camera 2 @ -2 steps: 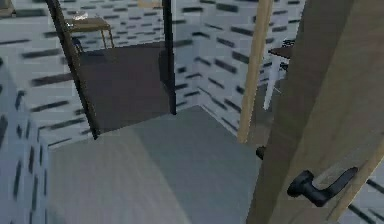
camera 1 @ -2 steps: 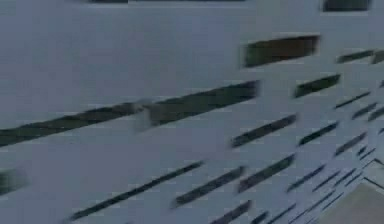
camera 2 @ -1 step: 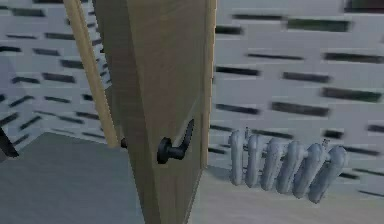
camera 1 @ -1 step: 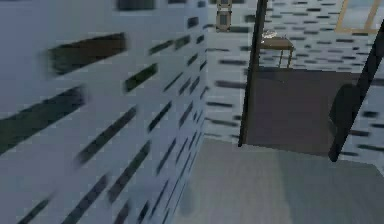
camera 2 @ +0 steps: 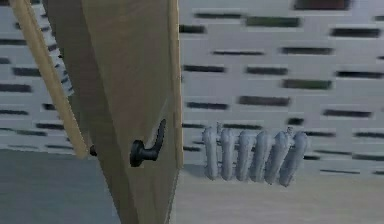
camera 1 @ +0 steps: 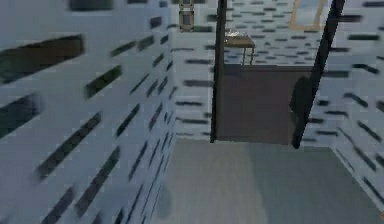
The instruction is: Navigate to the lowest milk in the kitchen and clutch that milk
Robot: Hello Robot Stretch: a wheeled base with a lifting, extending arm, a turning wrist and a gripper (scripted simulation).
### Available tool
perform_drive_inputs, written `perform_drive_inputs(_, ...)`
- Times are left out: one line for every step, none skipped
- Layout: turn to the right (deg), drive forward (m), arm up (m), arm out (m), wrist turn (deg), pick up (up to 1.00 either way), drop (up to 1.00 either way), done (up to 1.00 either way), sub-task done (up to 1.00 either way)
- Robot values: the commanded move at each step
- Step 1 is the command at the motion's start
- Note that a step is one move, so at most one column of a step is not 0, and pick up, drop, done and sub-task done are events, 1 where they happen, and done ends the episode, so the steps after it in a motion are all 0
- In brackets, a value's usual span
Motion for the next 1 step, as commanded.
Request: perform_drive_inputs(0.0,0.45,0.00,0.00,0.0,0.00,0.00,0.00,0.00)
